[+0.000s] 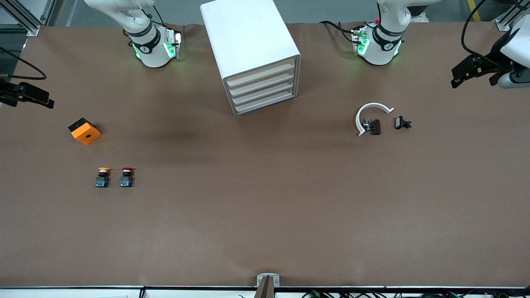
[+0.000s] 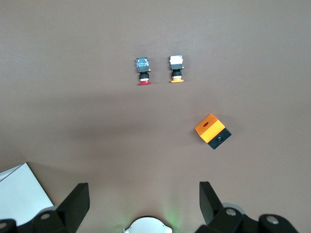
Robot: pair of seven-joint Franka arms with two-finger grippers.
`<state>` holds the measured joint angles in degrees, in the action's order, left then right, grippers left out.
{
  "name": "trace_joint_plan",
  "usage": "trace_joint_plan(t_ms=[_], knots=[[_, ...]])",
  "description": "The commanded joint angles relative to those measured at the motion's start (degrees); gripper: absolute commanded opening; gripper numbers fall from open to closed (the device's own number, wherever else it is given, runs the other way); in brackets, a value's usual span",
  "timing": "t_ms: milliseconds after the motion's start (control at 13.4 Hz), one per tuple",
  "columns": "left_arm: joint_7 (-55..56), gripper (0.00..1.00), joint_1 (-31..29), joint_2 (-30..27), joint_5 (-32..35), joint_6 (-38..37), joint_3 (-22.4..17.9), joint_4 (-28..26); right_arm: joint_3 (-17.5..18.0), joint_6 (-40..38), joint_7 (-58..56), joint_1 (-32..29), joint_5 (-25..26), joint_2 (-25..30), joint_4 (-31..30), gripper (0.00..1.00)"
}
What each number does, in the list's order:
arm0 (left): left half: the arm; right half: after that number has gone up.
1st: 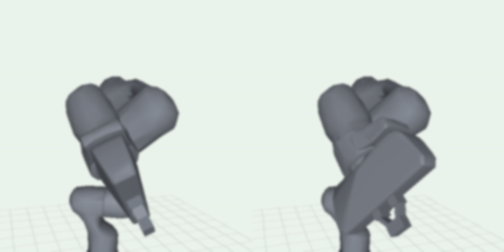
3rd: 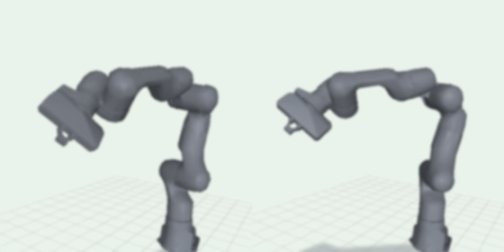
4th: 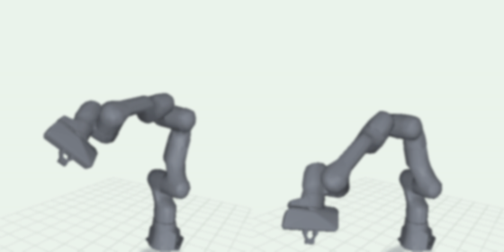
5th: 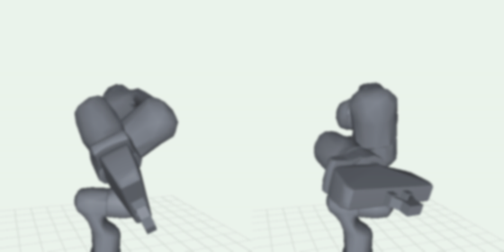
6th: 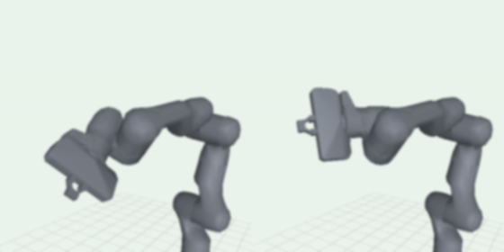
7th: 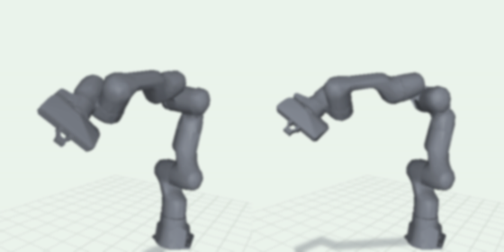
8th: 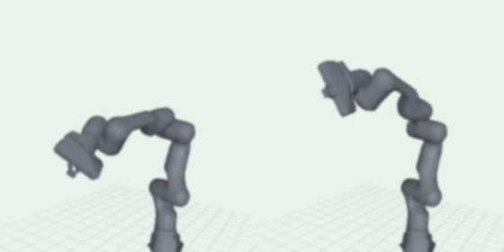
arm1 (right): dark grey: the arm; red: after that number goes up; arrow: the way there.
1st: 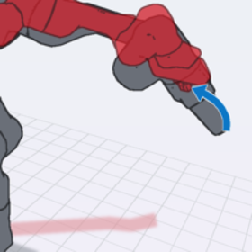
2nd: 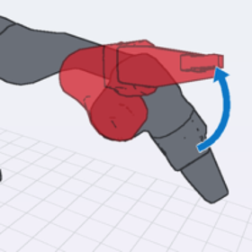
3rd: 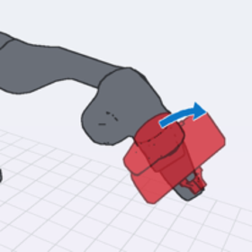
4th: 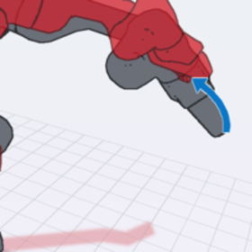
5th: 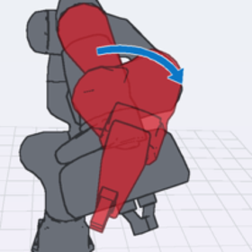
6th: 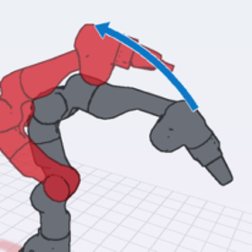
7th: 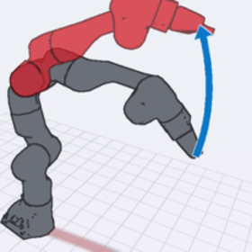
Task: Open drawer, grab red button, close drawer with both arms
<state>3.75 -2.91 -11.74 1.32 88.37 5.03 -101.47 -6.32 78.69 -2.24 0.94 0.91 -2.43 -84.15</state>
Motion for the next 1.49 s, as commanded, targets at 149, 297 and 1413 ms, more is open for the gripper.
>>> trace_joint_plan(t_ms=[149, 297, 1413], knots=[[-0.6, 1.00, 0.3, 1.7, -0.6, 1.2, -0.8, 2.9, 0.7, -2.3, -1.3, -0.9, -0.4, -0.3, 3.3, 1.00], [-0.5, 1.00, 0.4, 3.7, -0.7, 1.1, -0.7, 5.3, 0.8, -2.2, -1.4, -0.8, -0.6, -0.4, 3.3, 1.00], [-0.6, 1.00, 0.5, 8.3, -0.7, 1.3, -0.3, 8.8, 1.0, 3.0, -1.2, 0.2, -0.8, -0.6, 2.7, 1.00]])
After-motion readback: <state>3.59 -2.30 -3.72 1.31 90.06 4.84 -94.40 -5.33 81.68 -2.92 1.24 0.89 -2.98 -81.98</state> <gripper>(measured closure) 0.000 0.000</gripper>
